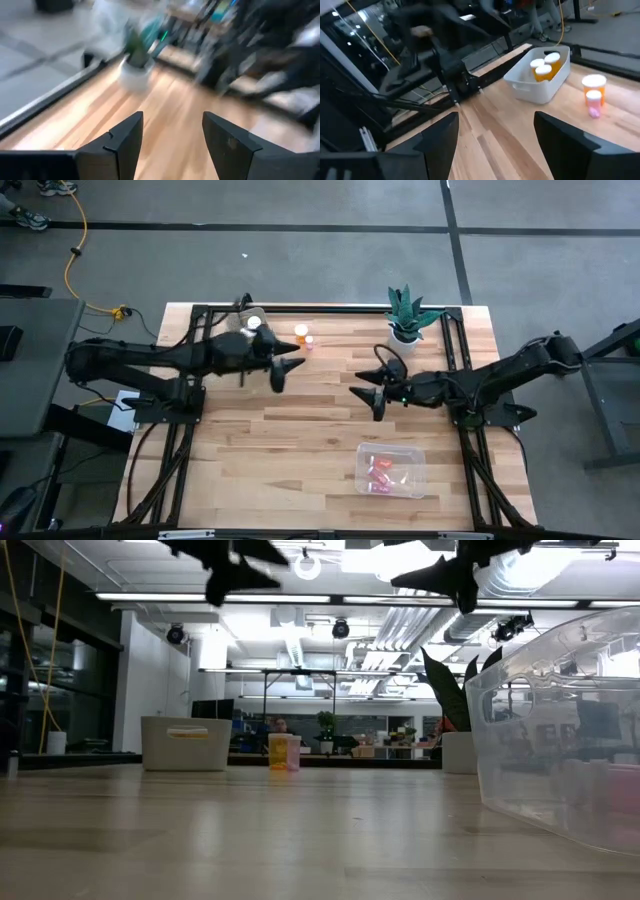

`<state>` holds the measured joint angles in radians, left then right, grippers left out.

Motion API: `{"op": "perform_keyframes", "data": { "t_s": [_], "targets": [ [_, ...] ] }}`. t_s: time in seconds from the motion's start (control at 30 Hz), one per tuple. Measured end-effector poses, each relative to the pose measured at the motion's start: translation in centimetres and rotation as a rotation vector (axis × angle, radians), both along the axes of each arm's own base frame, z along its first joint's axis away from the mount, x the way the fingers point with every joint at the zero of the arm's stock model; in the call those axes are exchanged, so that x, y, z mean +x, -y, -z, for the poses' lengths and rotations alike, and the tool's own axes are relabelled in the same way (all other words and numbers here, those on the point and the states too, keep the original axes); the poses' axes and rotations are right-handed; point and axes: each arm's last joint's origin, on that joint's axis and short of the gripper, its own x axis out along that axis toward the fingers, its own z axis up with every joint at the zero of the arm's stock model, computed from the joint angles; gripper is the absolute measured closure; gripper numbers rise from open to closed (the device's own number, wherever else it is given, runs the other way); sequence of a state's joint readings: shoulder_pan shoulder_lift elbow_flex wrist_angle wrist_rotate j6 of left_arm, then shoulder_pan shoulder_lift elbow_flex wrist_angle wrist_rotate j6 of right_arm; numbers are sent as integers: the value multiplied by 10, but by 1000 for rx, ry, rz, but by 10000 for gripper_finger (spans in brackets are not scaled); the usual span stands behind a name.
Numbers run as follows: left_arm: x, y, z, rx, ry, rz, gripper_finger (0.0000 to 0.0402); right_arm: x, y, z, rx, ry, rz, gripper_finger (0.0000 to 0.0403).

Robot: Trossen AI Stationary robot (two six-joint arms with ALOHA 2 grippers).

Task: Pick and place medicine bottles into bin by pill shape (circle, oval)
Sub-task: Put the small pink pill bottle into the transparent bin

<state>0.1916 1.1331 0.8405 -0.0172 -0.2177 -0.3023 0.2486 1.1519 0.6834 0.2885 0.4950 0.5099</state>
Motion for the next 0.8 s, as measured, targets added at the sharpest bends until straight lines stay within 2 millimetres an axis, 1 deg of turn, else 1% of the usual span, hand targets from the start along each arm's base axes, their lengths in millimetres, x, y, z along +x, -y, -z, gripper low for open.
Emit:
{"op": "perform_keyframes", "data": {
  "t_s": [0.1, 0.2, 0.33, 0.47, 0.53, 0.67, 0.73, 0.8],
  "targets": [
    [16, -20, 7, -20, -209, -24, 209, 2, 2, -7, -39, -1, -1, 151],
    [35, -43, 7, 19, -369, 18, 209, 4, 5, -16, -63, 4, -12, 151],
    [56, -73, 21, 175, -597, 158, 209, 6, 7, -21, -75, 7, -12, 151],
    [71, -103, 37, 316, -758, 264, 209, 6, 8, -21, -75, 7, -7, 151],
    [74, -118, 50, 322, -823, 308, 209, 6, 8, -21, -65, 10, -6, 151],
    [74, -145, 73, 273, -908, 422, 209, 6, 8, -21, -47, 11, -4, 151],
    [73, -156, 83, 255, -937, 449, 209, 6, 8, -21, -41, 13, -2, 151],
    [75, -163, 89, 260, -946, 463, 209, 6, 8, -21, -22, 18, 1, 151]
  ]
}}
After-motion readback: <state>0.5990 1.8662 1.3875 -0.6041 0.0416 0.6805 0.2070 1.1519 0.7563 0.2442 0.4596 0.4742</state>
